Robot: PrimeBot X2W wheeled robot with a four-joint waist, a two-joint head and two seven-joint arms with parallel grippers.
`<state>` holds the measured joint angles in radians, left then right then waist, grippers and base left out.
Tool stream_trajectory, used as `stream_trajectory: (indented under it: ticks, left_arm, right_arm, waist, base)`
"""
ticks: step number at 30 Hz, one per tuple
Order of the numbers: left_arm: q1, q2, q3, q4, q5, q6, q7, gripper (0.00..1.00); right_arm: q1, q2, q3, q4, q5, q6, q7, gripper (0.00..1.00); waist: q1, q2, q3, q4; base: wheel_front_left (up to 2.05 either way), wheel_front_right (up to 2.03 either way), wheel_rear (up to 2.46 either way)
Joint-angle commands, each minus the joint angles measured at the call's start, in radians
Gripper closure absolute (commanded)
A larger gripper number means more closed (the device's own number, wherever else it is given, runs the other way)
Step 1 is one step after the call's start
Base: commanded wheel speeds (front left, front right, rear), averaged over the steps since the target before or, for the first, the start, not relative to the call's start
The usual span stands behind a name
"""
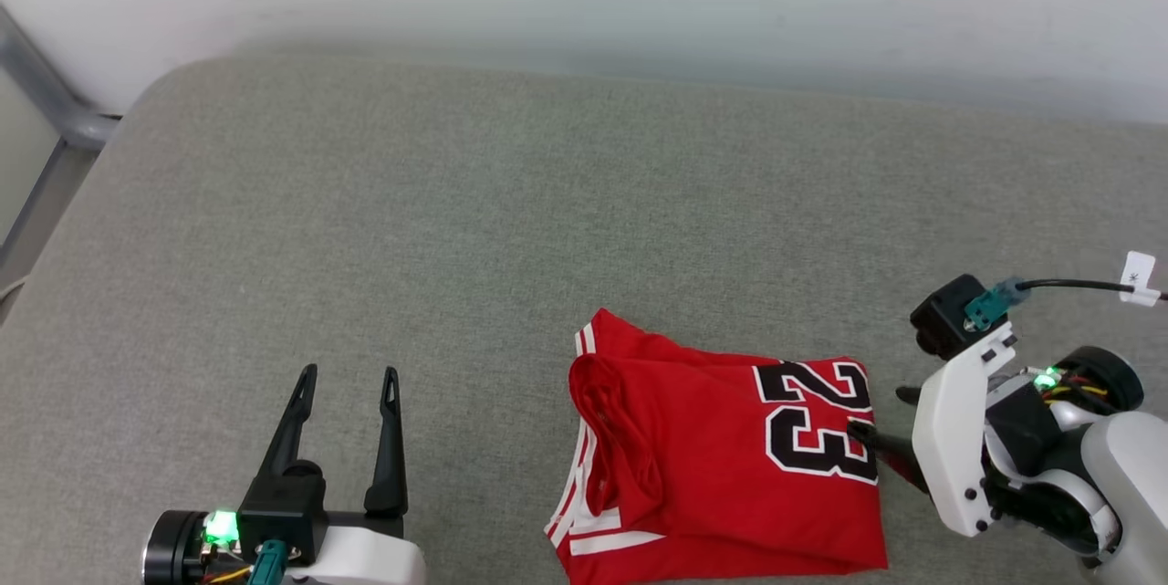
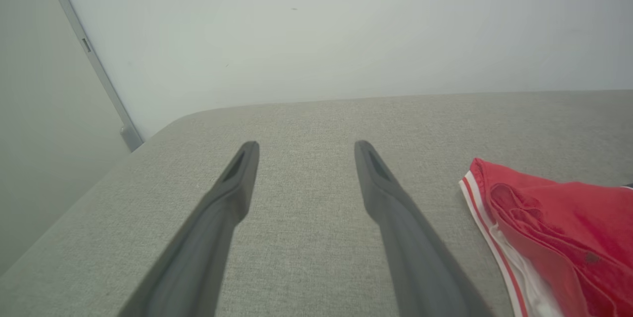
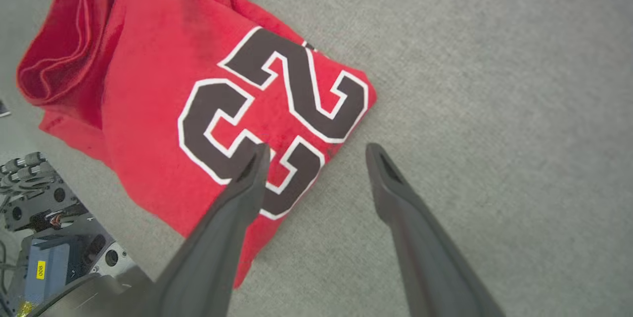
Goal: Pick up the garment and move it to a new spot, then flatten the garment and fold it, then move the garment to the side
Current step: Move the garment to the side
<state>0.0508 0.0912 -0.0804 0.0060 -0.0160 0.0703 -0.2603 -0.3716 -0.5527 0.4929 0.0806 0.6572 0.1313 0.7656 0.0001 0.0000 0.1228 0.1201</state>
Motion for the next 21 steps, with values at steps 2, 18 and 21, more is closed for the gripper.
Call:
stream_trajectory:
  ticks: [2,18,21]
  left_arm:
    - [-0.019,-0.002,-0.001,-0.002,0.002,0.002,-0.007,0.00]
    - [-0.069,-0.013,-0.014,0.005,0.004,0.000,-0.007,0.00]
    - [-0.068,-0.012,-0.012,0.010,0.007,0.001,-0.007,0.00]
  right_arm:
    - [0.002,-0.006,0.019,0.011,0.015,-0.001,0.014,0.00]
    - [0.048,0.052,0.159,0.208,0.030,-0.001,-0.020,0.00]
    - [0.032,0.052,0.194,0.214,0.042,0.000,-0.062,0.73]
  waist:
    - [-0.0001,0.0000,0.023,0.016]
    - [-0.0001,0.0000,0.106,0.058]
    - [-0.0001,0.0000,0.098,0.056]
  base:
    - [0.00,0.00,0.00]
    - [0.00,0.00,0.00]
    - [0.00,0.00,0.00]
